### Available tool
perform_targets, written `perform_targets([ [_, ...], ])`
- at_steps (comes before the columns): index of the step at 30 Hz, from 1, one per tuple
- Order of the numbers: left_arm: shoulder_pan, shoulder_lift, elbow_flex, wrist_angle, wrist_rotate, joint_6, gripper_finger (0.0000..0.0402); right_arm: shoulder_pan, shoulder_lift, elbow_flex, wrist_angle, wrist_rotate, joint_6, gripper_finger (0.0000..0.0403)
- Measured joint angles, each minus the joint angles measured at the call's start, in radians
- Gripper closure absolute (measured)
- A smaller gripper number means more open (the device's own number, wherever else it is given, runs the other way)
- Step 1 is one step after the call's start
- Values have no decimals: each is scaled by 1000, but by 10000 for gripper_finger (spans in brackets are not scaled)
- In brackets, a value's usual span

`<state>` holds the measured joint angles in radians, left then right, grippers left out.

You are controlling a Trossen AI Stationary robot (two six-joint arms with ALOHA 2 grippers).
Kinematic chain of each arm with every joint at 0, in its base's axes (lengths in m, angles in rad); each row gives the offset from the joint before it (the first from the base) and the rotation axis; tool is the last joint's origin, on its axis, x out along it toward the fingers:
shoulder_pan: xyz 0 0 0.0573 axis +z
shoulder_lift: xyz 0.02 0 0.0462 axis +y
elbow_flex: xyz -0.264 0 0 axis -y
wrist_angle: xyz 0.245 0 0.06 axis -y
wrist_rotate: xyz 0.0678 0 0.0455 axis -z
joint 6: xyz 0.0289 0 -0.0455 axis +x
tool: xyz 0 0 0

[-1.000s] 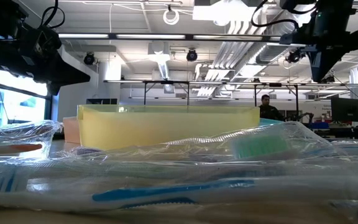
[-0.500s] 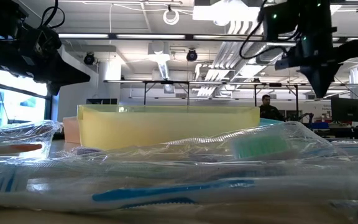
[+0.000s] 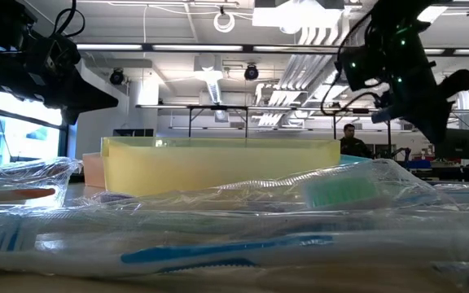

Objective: Pick & Place Toothbrushes
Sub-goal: Put the orange toothbrush into the yellow bin

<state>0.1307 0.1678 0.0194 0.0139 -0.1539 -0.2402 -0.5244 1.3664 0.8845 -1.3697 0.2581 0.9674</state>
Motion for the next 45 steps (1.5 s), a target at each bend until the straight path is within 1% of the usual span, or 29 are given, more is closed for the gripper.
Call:
perform_targets([
  [3,0,0,0,0,0,0,402,-51,-21,-55,38,-12,-18,401],
  [8,0,0,0,0,0,0,402,-129,-74,-147,168,-114,-105,401],
  [11,0,0,0,0,0,0,402,-166,-103,-189,227,-122,-117,401],
  [16,0,0,0,0,0,0,402,-211,-123,-215,230,-104,-120,401],
  [20,0,0,0,0,0,0,402,-224,-123,-215,230,-33,-127,401],
  [25,0,0,0,0,0,0,402,-225,-123,-215,230,5,-130,401],
  [38,0,0,0,0,0,0,402,-224,-122,-215,230,3,-173,400],
  [40,0,0,0,0,0,0,402,-224,-122,-215,226,-12,-187,400],
  [43,0,0,0,0,0,0,402,-224,-122,-215,221,-70,-223,400],
  [45,0,0,0,0,0,0,402,-224,-122,-215,223,-75,-262,400],
])
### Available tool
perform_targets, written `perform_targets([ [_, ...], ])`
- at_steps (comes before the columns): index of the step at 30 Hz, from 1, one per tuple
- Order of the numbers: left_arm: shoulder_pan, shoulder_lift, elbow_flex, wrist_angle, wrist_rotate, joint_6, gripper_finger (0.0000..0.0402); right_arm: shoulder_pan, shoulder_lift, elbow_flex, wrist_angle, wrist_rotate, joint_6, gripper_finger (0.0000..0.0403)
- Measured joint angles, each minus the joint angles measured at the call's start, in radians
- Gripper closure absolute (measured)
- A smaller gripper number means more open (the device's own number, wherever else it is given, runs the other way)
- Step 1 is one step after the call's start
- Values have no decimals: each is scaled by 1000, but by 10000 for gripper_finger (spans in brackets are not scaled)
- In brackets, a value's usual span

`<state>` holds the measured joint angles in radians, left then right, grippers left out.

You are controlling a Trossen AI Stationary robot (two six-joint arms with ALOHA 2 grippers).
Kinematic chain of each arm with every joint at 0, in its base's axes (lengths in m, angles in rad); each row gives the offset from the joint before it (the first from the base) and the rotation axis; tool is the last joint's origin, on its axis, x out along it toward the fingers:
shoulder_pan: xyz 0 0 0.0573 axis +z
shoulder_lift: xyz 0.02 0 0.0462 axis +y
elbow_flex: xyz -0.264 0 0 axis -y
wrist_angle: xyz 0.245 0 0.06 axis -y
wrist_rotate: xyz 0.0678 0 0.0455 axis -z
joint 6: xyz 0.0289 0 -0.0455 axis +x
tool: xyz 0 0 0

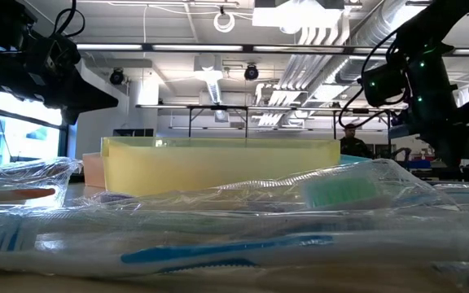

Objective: Pick & Place Toothbrushes
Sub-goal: Put the orange toothbrush into the yellow bin

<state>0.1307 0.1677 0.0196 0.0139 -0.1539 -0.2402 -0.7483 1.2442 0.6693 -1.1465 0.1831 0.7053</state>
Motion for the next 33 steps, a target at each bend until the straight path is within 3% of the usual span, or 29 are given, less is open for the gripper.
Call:
perform_targets([
  [9,0,0,0,0,0,0,402,0,0,0,-1,26,-29,390],
  [15,0,0,0,0,0,0,402,0,0,0,1,32,-12,312],
  [20,0,0,0,0,0,0,402,0,0,0,2,73,171,265],
  [33,0,0,0,0,0,0,402,0,0,-5,44,94,244,259],
])
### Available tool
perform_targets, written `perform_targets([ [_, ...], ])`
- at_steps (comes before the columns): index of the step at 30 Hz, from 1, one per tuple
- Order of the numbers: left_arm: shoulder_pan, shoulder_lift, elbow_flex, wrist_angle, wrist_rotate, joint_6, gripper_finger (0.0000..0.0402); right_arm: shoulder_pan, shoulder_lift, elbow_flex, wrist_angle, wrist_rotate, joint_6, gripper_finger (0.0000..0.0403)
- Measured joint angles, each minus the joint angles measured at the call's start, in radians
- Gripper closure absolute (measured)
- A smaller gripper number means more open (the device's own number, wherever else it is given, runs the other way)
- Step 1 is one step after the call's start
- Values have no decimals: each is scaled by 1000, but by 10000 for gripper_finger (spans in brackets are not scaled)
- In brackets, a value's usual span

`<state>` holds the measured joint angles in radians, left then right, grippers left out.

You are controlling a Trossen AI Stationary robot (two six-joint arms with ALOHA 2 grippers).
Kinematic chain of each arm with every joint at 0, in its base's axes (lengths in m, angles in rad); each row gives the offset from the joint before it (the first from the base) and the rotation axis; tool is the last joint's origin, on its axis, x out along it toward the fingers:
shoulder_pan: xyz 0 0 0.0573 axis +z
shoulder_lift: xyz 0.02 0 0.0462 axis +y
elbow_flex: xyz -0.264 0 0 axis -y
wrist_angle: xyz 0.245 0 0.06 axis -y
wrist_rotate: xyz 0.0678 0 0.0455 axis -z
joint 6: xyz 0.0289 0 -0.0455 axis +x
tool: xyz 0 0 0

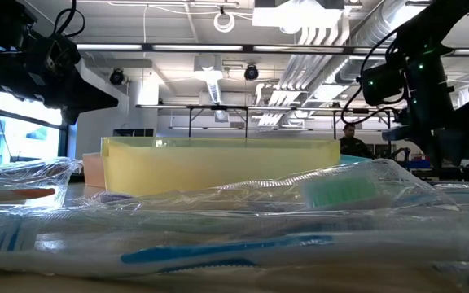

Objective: Pick & Place Toothbrushes
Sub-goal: Put the orange toothbrush into the yellow bin

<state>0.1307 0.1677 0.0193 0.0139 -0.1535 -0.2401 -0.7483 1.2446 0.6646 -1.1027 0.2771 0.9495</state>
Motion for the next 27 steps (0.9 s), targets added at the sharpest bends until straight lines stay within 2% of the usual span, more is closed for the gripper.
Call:
perform_targets([
  [9,0,0,0,0,0,0,402,0,1,-161,157,17,24,259],
  [15,0,0,0,0,0,7,402,0,-2,-199,194,7,18,262],
  [20,0,0,0,0,0,7,402,0,-2,-203,224,-15,1,291],
  [27,0,0,0,0,0,7,402,0,-1,-204,247,-25,-11,357],
])
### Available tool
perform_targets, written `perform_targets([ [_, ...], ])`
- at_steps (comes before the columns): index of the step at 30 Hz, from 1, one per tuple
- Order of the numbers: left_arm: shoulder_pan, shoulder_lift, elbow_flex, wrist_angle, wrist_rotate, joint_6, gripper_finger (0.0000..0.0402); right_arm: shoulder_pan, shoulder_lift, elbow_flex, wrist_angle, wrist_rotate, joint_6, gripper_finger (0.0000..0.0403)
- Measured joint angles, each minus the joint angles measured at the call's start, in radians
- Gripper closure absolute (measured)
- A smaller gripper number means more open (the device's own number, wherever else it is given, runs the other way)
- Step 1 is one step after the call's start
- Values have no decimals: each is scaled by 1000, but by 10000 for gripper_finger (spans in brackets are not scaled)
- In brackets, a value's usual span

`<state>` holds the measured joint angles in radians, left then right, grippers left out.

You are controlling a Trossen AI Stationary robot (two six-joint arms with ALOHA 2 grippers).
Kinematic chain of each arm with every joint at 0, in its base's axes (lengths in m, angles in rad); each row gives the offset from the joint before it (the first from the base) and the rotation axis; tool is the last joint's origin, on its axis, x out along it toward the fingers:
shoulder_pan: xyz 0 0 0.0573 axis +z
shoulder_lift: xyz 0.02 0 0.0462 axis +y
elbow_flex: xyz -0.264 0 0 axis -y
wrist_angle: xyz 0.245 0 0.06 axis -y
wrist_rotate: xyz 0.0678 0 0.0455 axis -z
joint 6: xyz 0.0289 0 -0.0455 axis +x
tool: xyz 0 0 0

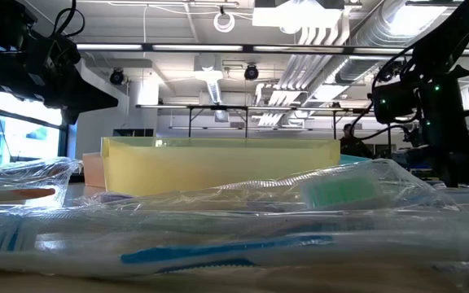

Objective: Pick & Place Toothbrushes
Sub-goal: Put the orange toothbrush into the yellow bin

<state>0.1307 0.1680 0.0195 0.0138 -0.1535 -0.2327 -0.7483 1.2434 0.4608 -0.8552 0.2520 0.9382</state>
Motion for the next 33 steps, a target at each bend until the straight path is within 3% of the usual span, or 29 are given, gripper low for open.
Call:
perform_targets([
  [5,0,0,0,0,0,0,402,0,0,0,0,0,0,388],
  [18,0,0,0,0,6,0,402,-1,-18,-2,25,-40,-26,389],
  [33,0,0,0,-1,8,0,402,0,-284,-4,150,-216,-91,388],
])
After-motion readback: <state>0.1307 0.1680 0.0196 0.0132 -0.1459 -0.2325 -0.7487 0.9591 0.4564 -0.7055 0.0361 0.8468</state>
